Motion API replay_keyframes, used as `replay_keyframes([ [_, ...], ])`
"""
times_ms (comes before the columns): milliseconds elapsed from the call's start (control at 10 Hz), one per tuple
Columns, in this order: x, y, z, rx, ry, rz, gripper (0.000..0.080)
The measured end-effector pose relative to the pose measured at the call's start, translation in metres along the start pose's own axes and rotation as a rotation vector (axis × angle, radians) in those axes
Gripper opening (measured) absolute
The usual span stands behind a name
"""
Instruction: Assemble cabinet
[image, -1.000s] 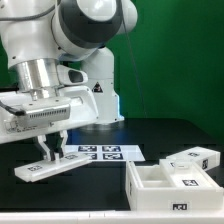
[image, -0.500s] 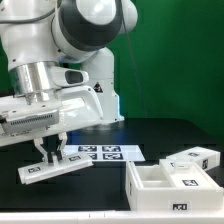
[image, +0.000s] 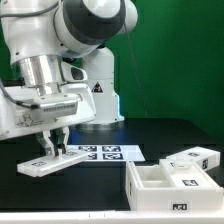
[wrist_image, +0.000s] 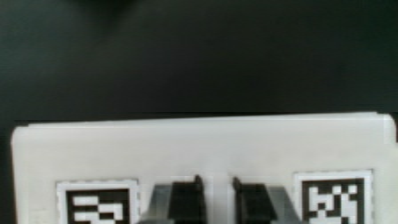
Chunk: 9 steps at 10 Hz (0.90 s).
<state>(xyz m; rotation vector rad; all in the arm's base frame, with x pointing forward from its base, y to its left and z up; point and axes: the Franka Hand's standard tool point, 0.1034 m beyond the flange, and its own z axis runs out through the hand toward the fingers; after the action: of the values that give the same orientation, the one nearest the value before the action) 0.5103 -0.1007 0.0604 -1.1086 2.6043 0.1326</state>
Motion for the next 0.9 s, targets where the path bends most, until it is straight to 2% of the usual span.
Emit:
replay_keyframes([
  [300, 0.000, 0.001, 0.000, -0.003, 0.013, -0.233, 0.0064],
  [400, -0.009, 0.003, -0.004, 0.016, 0.054, -0.435, 0.0064],
  [500, -0.014, 0.010, -0.010, 0.047, 0.080, -0.664, 0.0064],
  [600, -0.020, 0.023, -0.015, 0.043, 0.078, -0.823, 0.0064],
  [700, -0.028, 0.030, -0.020, 0.054, 0.083, -0.900, 0.0064],
  [800, -0.033, 0.034, -0.020, 0.047, 0.096, -0.945, 0.0064],
  [900, -0.030, 0.033, -0.019, 0.041, 0.102, -1.023, 0.0064],
])
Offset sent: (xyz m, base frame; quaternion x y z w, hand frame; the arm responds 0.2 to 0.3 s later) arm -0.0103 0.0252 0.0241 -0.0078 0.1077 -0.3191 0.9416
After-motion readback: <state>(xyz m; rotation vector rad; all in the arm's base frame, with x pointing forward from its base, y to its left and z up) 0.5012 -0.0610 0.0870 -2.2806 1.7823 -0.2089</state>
